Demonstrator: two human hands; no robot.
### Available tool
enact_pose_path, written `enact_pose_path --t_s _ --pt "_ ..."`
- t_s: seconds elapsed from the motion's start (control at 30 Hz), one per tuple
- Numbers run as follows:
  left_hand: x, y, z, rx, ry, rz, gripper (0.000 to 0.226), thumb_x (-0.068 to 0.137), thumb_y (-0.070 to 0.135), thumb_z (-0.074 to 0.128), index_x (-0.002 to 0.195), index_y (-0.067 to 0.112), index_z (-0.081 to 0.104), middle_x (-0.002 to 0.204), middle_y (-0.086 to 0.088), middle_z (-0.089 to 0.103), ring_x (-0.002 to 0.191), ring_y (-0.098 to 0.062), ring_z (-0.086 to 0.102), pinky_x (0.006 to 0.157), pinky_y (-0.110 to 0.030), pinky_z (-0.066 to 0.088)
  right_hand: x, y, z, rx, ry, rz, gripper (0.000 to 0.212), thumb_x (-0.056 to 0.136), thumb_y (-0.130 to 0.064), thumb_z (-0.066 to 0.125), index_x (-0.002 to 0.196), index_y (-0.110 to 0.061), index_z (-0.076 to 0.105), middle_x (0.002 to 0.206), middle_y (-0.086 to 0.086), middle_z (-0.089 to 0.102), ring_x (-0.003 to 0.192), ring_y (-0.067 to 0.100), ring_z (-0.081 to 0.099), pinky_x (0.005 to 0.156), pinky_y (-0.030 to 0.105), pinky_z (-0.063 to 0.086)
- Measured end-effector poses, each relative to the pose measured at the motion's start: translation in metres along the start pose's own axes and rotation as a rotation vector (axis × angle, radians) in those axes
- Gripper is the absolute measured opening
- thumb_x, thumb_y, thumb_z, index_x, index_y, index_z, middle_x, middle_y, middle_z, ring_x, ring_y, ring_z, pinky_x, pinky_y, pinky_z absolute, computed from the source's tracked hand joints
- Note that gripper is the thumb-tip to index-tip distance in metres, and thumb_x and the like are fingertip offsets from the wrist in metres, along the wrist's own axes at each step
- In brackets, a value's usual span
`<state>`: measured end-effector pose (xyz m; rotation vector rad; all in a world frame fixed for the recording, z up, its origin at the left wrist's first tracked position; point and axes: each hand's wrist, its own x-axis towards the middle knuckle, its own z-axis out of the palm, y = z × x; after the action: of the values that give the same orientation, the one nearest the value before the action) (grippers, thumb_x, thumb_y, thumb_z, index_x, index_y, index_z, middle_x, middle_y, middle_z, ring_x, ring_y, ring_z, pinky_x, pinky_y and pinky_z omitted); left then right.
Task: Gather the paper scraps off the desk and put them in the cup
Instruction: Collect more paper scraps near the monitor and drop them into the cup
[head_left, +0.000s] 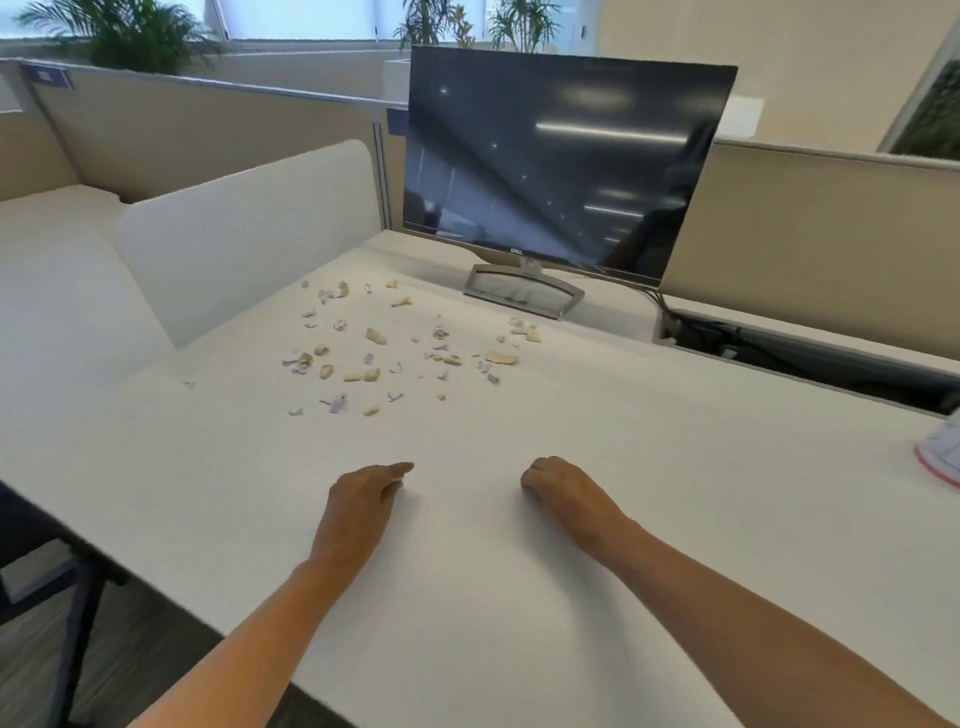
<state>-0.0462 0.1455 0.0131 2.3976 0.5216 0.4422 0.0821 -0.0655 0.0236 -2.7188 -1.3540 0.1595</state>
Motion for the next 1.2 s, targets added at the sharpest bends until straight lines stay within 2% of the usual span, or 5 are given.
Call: enact_pose_path --t_s 0.27,0.67,0.77,1.03,1.2 --pt "0.002 0.103 0.078 -0.084 -0.180 0.110 0.031 0.093 0.001 0.047 0.117 0.011 0.065 0.119 -0.006 0.067 0.114 -0.018 0.061 0.102 -0.022 0.040 -0.092 0.112 -0.015 0.170 0.184 0.358 0.021 0.087 0.001 0.042 0.091 0.001 0.062 0.094 0.015 0.062 0.093 0.028 0.055 0.081 0.035 0.042" --pt "-0.019 0.261 0.205 -0.380 -0.364 0.119 0.035 0.085 -0.007 0.041 0.082 0.023 0.057 0.072 -0.003 0.049 0.072 -0.016 0.043 0.075 -0.030 0.049 -0.212 0.243 -0.054 0.254 0.487 0.591 0.019 0.086 0.004 0.053 0.093 0.002 0.071 0.098 0.015 0.071 0.094 0.029 0.064 0.086 0.031 0.046" --pt "-0.020 0.302 0.233 -0.434 -0.392 0.114 0.028 0.084 -0.009 0.041 0.095 -0.005 0.066 0.073 -0.004 0.056 0.074 -0.016 0.053 0.074 -0.023 0.050 -0.234 0.272 -0.068 0.258 0.575 0.639 0.017 0.085 0.004 0.057 0.095 0.004 0.071 0.099 0.018 0.071 0.094 0.032 0.064 0.087 0.031 0.047" --pt "0.007 0.407 0.282 -0.452 -0.383 0.145 0.028 0.091 0.002 0.051 0.116 0.001 0.063 0.111 -0.017 0.067 0.095 -0.027 0.066 0.088 -0.031 0.055 -0.263 0.338 -0.096 0.259 0.644 0.763 0.023 0.087 -0.005 0.060 0.108 0.002 0.066 0.116 0.020 0.065 0.106 0.034 0.061 0.096 0.039 0.049" --pt "0.030 0.454 0.309 -0.459 -0.313 0.057 0.025 0.092 0.009 0.053 0.113 0.003 0.065 0.110 -0.016 0.068 0.087 -0.025 0.067 0.076 -0.023 0.049 -0.259 0.370 -0.113 0.254 0.696 0.775 0.024 0.089 -0.009 0.059 0.110 0.000 0.066 0.109 0.020 0.067 0.098 0.033 0.062 0.088 0.034 0.050"
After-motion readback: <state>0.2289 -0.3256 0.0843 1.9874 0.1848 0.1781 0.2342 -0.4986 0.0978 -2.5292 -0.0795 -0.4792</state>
